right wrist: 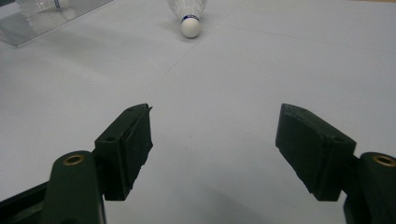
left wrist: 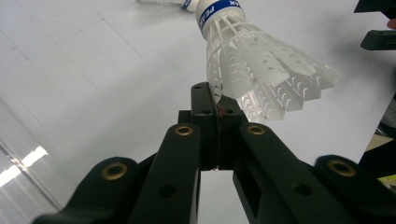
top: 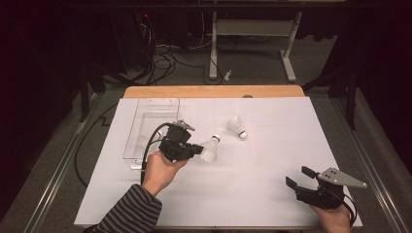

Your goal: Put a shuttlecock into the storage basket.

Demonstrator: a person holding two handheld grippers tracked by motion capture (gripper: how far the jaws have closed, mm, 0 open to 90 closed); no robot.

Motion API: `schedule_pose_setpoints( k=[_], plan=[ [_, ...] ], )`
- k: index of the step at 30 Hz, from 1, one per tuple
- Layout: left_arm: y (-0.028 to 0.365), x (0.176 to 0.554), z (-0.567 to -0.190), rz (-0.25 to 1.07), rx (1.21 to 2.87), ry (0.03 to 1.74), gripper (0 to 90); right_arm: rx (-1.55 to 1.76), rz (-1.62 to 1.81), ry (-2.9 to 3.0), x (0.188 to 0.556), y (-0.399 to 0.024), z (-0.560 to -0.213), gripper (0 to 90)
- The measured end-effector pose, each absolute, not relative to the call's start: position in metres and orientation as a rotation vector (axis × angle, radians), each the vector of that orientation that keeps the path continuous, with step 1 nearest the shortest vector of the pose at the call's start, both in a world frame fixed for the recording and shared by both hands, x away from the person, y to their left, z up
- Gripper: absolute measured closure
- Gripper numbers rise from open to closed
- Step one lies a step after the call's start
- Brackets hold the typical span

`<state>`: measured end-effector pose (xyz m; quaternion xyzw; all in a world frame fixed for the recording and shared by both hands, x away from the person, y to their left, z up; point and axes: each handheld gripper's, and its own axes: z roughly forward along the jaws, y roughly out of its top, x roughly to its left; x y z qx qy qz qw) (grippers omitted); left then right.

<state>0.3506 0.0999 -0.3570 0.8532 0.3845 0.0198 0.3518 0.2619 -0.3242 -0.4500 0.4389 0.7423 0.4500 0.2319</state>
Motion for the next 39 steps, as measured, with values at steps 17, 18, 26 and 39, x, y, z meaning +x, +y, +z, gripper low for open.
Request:
schedule_pose_setpoints(
  k=[17,18,26,39],
  plan=[
    [0.126,0.352,-0.351,0.096,2.176,1.056,89.5,1.213,1.239,2.037,0.262,-0.324,-0.45,27.7],
    [0.127,0.352,-0.35,0.098,2.174,1.059,89.5,1.207,1.237,2.04,0.262,-0.324,-0.45,27.7],
    [0.137,0.352,-0.347,0.107,2.154,1.073,89.5,1.207,1.237,2.04,0.262,-0.324,-0.45,27.7],
    [0.149,0.354,-0.346,0.121,2.127,1.108,89.5,1.206,1.238,2.04,0.262,-0.324,-0.45,27.7]
  ],
)
